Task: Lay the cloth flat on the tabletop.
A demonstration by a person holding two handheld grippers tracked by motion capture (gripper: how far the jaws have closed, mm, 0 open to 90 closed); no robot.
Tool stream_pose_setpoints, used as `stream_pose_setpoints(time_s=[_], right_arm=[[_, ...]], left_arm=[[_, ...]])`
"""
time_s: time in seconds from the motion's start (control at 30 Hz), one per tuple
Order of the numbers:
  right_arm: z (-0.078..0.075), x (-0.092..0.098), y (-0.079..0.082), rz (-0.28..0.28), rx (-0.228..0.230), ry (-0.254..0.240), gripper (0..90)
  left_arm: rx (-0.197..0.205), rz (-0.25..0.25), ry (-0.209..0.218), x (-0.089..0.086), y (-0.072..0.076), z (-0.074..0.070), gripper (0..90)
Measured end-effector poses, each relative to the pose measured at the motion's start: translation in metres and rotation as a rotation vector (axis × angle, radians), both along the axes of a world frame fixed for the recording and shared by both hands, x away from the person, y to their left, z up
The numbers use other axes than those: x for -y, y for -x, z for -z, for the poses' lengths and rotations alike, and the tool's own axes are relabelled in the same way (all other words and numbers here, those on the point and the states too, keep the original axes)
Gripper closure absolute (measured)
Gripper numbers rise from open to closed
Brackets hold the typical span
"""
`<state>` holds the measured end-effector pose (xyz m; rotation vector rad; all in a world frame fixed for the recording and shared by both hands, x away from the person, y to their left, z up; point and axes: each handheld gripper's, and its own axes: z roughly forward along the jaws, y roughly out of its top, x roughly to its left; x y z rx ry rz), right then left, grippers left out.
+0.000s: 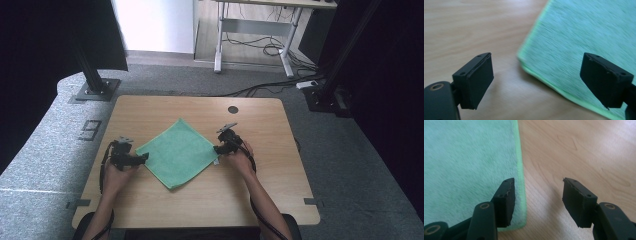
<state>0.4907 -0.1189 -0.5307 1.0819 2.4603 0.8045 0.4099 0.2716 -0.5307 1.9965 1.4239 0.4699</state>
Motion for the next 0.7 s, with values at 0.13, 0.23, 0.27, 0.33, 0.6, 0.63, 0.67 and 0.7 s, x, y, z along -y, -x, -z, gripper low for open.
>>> stream_pose_setpoints(time_s=[0.13, 0.23, 0.27, 0.33, 0.6, 0.63, 0.67, 0.7], right_arm=[[0.003, 0.005, 0.002, 0.007, -0.006, -0.022, 41.9], [0.002, 0.007, 0.008, -0.007, 0.001, -0.005, 40.7], [0.002, 0.008, 0.010, -0.008, -0.003, -0.007, 40.5], [0.002, 0.010, 0.015, -0.015, 0.000, -0.002, 39.2], [0.004, 0.024, 0.044, -0.018, 0.015, -0.003, 32.2], [0.004, 0.026, 0.047, -0.019, 0.018, -0.005, 31.5], [0.005, 0.028, 0.049, -0.016, 0.018, -0.008, 30.6], [0.005, 0.031, 0.053, -0.010, 0.018, -0.014, 29.1]], left_arm=[[-0.041, 0.015, -0.071, 0.008, 0.004, 0.006, 10.4], [-0.051, 0.006, -0.080, 0.010, 0.000, 0.009, 8.6], [-0.049, 0.003, -0.082, 0.010, -0.001, 0.010, 8.3], [-0.040, 0.004, -0.080, 0.012, -0.003, 0.010, 8.2], [-0.020, 0.035, -0.076, 0.021, -0.020, 0.012, 8.3], [-0.019, 0.040, -0.075, 0.022, -0.022, 0.012, 8.2], [-0.019, 0.047, -0.074, 0.023, -0.025, 0.012, 8.2], [-0.017, 0.052, -0.075, 0.025, -0.027, 0.012, 8.2]])
